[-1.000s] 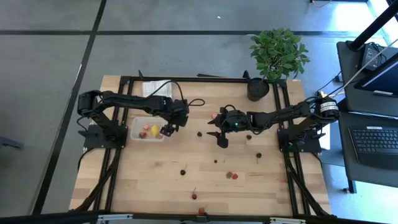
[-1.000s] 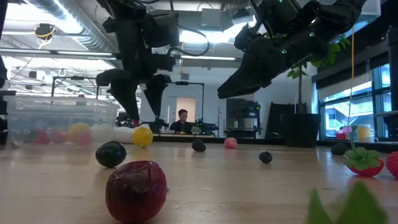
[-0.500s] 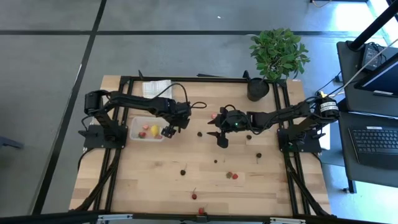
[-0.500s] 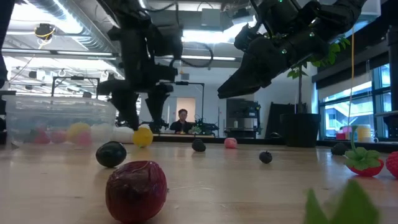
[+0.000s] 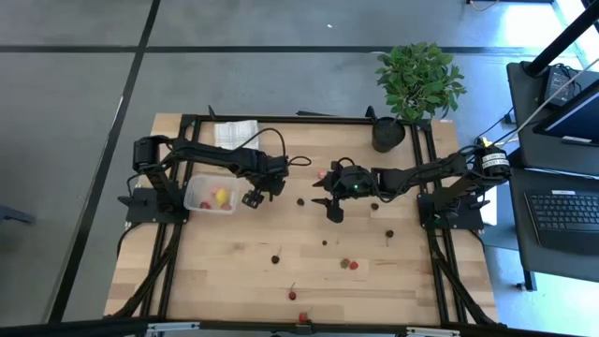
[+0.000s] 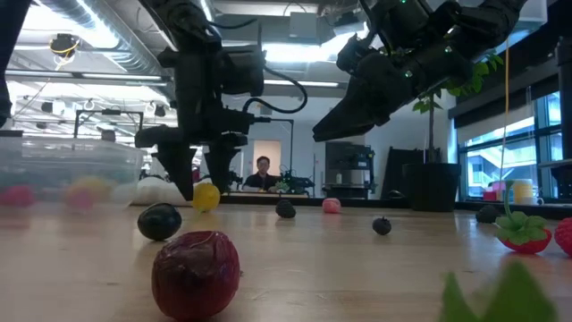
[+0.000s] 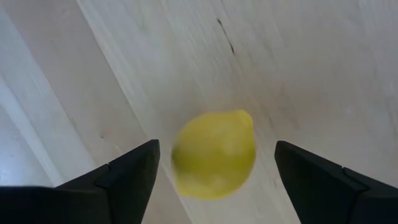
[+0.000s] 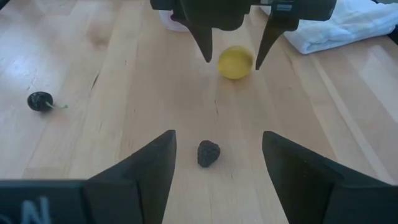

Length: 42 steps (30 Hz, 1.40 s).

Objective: Pick and placing Produce into tupperware
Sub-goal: Put the yellow lemon into the transparent bin

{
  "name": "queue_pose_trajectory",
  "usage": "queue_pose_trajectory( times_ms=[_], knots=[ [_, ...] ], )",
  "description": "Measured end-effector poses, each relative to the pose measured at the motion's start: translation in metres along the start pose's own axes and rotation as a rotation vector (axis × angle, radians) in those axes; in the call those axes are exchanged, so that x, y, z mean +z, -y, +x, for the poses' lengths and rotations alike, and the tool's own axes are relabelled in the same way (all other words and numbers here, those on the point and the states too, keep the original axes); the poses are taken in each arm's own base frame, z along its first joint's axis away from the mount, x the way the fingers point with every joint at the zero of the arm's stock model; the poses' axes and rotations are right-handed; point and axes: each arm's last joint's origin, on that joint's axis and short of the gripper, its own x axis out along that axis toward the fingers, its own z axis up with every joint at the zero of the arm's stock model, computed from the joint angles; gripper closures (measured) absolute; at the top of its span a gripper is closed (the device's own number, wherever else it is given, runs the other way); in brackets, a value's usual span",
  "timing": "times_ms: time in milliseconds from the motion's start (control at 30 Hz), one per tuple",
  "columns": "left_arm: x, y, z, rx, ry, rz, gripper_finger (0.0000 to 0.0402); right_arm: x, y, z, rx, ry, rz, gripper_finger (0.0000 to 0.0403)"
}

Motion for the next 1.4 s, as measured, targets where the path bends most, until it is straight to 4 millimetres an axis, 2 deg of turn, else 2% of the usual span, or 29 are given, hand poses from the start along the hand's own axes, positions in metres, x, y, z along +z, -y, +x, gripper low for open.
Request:
queue_pose_trajectory(
  times_ms=[267,633,933,1267,1400],
  knots=[
    [0.0,0.0,0.0,0.005,-0.004,-0.001,0.0096,0.0,0.0,0.0,0.0,0.0,0.0,0.0163],
    [0.002,-0.001,0.011,0.003,-0.026,-0.007,0.0096,0.0,0.0,0.0,0.0,-0.003,0.001,0.0163],
    [0.002,0.0,0.021,-0.017,-0.056,-0.025,0.013,-0.001,0.0,0.0,0.0,-0.005,0.003,0.0163],
    [0.002,0.0,0.022,-0.02,-0.057,-0.067,0.0188,-0.001,0.0,0.0,0.0,-0.006,0.001,0.0163],
    [0.002,0.0,0.022,-0.019,-0.058,-0.068,0.0196,-0.001,0.0,0.0,0.0,-0.006,0.001,0.0163]
  ],
)
